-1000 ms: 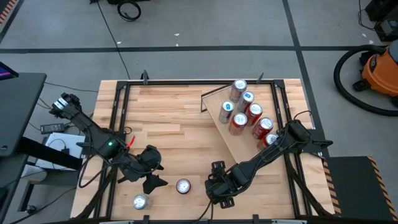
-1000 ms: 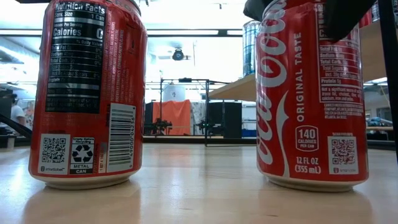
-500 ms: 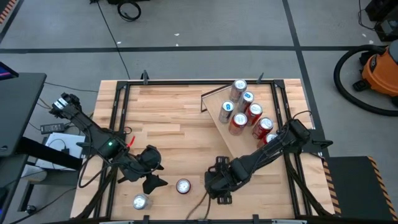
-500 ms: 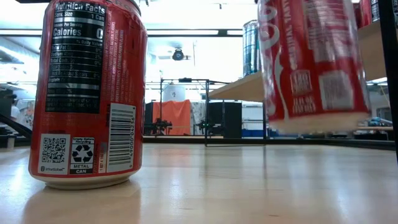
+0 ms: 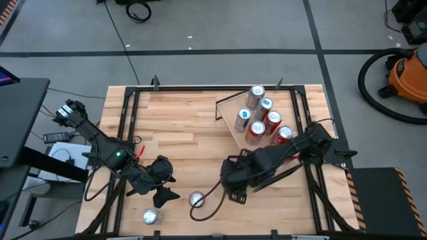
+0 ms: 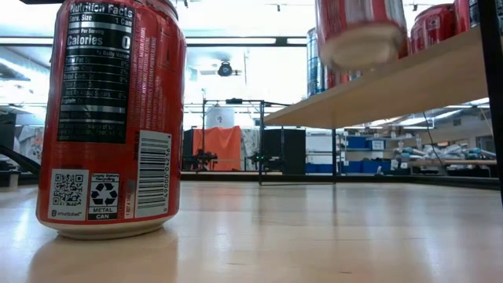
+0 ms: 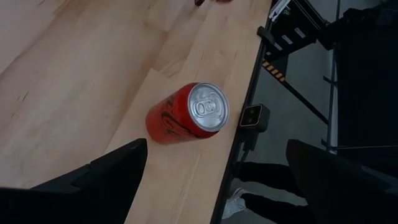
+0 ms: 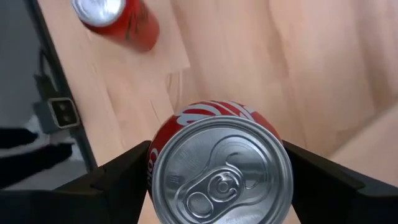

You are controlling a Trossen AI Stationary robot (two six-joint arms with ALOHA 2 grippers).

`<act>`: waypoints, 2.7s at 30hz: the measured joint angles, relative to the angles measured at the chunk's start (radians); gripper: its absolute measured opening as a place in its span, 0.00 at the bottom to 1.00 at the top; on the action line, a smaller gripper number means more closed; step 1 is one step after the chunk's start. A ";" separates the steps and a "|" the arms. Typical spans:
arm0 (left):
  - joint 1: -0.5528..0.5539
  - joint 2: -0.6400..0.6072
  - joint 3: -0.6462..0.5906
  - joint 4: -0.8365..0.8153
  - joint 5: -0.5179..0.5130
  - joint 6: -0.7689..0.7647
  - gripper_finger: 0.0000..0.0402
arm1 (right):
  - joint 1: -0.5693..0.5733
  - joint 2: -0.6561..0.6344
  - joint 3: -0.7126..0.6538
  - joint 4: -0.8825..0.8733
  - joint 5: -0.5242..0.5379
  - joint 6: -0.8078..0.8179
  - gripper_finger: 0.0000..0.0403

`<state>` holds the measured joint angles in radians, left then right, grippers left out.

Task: Place canned beverage on shelf
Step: Put the right red soda can on the shelf aligned with the other red soda can

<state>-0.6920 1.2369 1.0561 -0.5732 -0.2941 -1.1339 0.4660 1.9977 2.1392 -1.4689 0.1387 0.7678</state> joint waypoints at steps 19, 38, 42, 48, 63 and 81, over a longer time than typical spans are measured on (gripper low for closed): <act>-0.001 0.000 0.000 0.000 0.000 0.002 0.99 | -0.024 -0.217 0.006 -0.103 0.185 0.228 0.81; -0.006 0.000 0.000 0.000 0.000 0.017 0.99 | -0.044 -0.379 -0.313 -0.102 0.153 0.330 0.81; 0.000 0.000 0.000 0.000 -0.003 0.023 0.99 | -0.045 -0.383 -0.362 -0.103 0.150 0.348 0.81; 0.015 0.000 0.000 0.000 -0.007 0.023 0.99 | -0.048 -0.382 -0.380 -0.100 0.153 0.358 0.81; 0.017 0.000 0.000 0.000 -0.017 0.029 0.99 | -0.083 -0.382 -0.380 -0.102 0.168 0.311 0.81; 0.016 0.000 0.000 0.000 -0.016 0.038 0.99 | -0.083 -0.382 -0.380 -0.102 0.150 0.250 0.85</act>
<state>-0.6758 1.2369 1.0561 -0.5732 -0.3103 -1.0955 0.3829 1.6157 1.7588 -1.5711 0.2883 1.0180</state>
